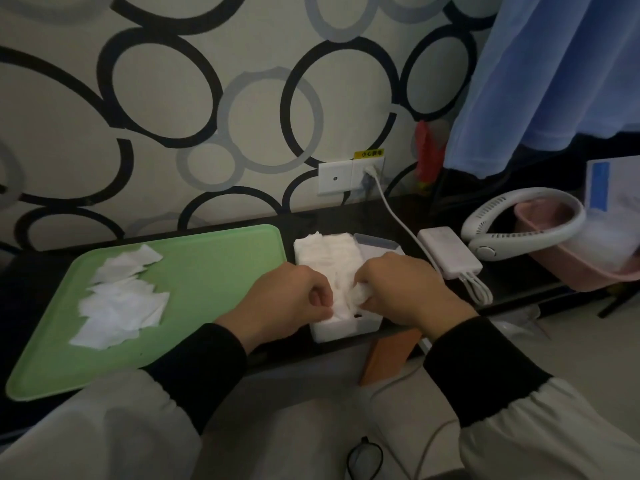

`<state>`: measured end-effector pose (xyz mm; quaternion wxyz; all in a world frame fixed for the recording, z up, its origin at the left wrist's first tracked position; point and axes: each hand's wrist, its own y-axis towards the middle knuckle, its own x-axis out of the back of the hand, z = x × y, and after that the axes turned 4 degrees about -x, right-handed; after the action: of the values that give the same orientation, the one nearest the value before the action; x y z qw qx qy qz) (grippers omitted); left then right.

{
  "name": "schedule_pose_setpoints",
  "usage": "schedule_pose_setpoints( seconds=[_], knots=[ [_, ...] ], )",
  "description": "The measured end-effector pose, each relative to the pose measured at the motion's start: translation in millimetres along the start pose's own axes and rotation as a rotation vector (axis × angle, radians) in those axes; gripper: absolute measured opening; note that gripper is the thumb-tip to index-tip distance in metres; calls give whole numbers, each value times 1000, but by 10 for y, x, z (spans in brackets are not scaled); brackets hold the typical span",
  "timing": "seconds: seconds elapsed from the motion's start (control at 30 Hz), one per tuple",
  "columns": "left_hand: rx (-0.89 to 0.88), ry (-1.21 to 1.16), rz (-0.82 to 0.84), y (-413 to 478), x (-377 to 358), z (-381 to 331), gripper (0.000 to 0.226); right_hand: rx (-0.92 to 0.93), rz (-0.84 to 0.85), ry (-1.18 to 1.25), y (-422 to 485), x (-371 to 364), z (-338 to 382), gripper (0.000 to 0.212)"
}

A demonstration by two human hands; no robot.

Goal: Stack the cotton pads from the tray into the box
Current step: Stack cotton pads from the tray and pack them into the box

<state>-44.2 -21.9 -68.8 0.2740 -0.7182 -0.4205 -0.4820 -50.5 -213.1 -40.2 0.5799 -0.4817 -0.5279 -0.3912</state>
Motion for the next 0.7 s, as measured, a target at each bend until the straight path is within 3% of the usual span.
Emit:
schedule_pose_setpoints(
  seconds=[0.2, 0.43, 0.53, 0.7],
  knots=[
    [-73, 169, 7, 41, 84, -44, 9, 5, 69, -106, 104, -65, 106, 21],
    [-165, 313, 4, 112, 111, -136, 11, 55, 447, -49, 114, 75, 170, 35],
    [-169, 293, -19, 86, 89, -101, 12, 61, 560, -2, 57, 183, 205, 42],
    [-141, 97, -43, 18, 36, 2, 19, 51, 571, 156, 53, 176, 201, 45]
  ],
)
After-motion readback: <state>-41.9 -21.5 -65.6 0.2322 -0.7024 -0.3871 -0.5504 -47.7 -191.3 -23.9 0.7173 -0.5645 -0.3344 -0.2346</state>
